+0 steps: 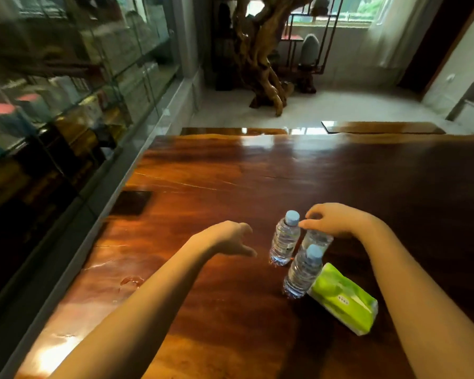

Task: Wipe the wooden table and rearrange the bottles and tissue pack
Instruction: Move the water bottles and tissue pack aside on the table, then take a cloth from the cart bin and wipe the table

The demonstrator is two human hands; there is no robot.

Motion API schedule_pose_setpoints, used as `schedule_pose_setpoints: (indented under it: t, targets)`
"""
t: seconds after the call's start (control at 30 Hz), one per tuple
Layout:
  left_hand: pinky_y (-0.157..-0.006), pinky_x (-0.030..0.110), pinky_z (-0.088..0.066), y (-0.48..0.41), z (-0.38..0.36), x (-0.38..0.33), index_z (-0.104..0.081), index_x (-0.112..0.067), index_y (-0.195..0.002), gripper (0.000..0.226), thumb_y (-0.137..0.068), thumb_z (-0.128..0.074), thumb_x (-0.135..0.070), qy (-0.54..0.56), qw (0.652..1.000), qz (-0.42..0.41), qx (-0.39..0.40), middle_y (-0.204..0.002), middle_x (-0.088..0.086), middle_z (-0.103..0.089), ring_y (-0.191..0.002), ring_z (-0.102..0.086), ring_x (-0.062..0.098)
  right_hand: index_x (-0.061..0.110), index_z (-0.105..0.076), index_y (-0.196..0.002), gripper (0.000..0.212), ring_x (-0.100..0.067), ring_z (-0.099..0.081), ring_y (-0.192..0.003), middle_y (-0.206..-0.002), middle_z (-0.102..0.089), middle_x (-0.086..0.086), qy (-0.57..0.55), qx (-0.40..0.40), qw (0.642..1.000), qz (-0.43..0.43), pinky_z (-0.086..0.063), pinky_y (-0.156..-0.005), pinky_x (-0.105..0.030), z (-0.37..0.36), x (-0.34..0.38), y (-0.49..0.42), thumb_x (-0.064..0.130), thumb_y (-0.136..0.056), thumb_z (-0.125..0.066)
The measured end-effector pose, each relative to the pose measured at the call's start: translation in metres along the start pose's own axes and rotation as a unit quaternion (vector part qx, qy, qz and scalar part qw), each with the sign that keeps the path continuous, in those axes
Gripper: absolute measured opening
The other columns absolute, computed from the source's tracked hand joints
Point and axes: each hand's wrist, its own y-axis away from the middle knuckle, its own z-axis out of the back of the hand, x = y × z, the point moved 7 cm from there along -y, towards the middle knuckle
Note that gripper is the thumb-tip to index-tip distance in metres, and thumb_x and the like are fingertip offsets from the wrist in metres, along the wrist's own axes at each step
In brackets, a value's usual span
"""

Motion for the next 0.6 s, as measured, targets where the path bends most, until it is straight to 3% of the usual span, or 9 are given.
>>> schedule_pose_setpoints:
  t: [0.1,0.3,0.4,0.6]
  targets:
    - [-0.099,0.035,-0.043,0.029,0.022,0.044,-0.039,-0.02,-0.14,0.069,-0.083,-0.063,-0.048,-0.001,0.998,0.047,-0.047,-0.14,0.006,-0.052,-0.126,-0.051,0.025,0.01,-0.045,-0.135,0.064,-0.029,-0.049,-0.124,-0.14,-0.05,-0.013,0.006,-0.016,1.0,0.024,-0.039,-0.1,-0.038,0.002,0.061,-0.015,0.055,-0.09,-0.046]
    - [-0.099,0.036,-0.044,0.104,0.051,0.161,-0.035,-0.017,-0.142,0.068,-0.085,-0.061,-0.046,0.036,0.974,0.166,-0.147,-0.143,0.009,-0.048,-0.127,-0.05,0.026,0.013,-0.023,-0.146,0.079,-0.036,-0.041,-0.132,-0.149,-0.035,-0.016,-0.023,-0.037,0.994,0.101,-0.038,-0.106,-0.046,-0.023,0.198,-0.044,0.062,-0.087,-0.043]
    - [-0.101,0.038,-0.042,0.151,0.06,0.221,-0.034,-0.016,-0.141,0.067,-0.086,-0.059,-0.046,0.061,0.96,0.203,-0.184,-0.143,0.012,-0.048,-0.129,-0.048,0.029,0.014,-0.021,-0.147,0.082,-0.04,-0.034,-0.135,-0.152,-0.028,-0.018,0.008,-0.012,0.99,0.137,-0.034,-0.109,-0.052,-0.049,0.267,-0.056,0.063,-0.086,-0.044]
    - [-0.101,0.034,-0.039,0.248,0.054,0.324,-0.037,-0.013,-0.14,0.064,-0.087,-0.059,-0.042,0.094,0.929,0.294,-0.204,-0.142,0.012,-0.047,-0.129,-0.046,0.028,0.013,-0.018,-0.148,0.083,-0.041,-0.032,-0.136,-0.152,-0.023,-0.021,0.054,0.042,0.976,0.206,-0.031,-0.112,-0.05,-0.106,0.398,-0.057,0.062,-0.086,-0.046]
